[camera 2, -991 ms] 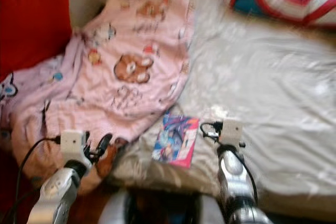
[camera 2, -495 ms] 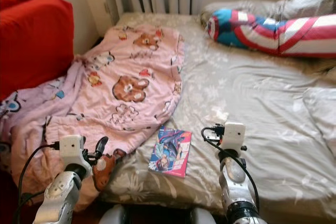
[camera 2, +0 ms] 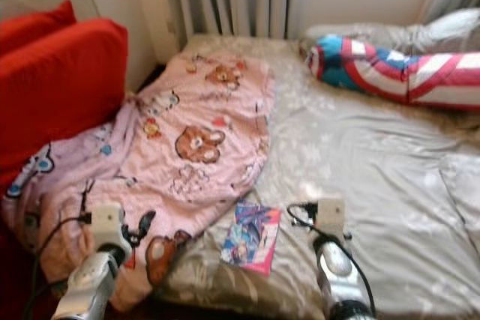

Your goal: Clean up the room

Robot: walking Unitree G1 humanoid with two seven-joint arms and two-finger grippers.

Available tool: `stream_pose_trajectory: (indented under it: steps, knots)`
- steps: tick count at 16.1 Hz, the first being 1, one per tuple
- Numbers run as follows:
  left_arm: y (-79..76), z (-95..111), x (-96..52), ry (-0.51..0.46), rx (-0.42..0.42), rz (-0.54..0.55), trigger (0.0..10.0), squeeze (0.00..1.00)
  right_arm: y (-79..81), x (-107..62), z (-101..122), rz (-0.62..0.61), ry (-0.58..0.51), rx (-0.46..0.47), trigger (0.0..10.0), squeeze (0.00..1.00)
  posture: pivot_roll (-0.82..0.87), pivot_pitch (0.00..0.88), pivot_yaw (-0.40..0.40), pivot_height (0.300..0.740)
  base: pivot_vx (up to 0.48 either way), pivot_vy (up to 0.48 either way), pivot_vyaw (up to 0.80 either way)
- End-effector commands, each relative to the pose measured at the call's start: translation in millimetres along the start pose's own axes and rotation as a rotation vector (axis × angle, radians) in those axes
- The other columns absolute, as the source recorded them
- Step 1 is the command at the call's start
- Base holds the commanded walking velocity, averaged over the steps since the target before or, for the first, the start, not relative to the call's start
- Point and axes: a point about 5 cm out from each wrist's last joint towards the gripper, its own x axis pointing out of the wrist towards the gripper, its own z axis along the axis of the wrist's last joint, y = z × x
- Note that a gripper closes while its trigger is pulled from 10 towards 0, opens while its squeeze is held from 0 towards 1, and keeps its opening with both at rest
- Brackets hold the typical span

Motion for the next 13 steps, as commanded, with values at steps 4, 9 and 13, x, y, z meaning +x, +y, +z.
stream_pose_trajectory:
  steps: [4,9,13]
  knots:
    - [-0.7,-41,-1.4,0.288,0.076,-0.004,10.0,0.0,-9.0,-23.9,-57,0.003,0.289,-0.03,10.0,0.0,0.0,0.0,0.015,0.74,0.0,0.0,0.0]
    - [3.4,-85,-28.1,0.525,0.115,0.021,10.0,0.0,-22.0,-47.7,-90,-0.093,0.433,0.002,10.0,0.0,-0.03,0.0,0.02,0.74,0.0,0.0,0.0]
    - [3.8,-99,-38.5,0.572,0.096,0.044,10.0,0.0,-18.6,-55.0,-101,-0.076,0.491,-0.013,10.0,0.0,-0.02,0.0,0.017,0.74,0.0,0.0,0.0]
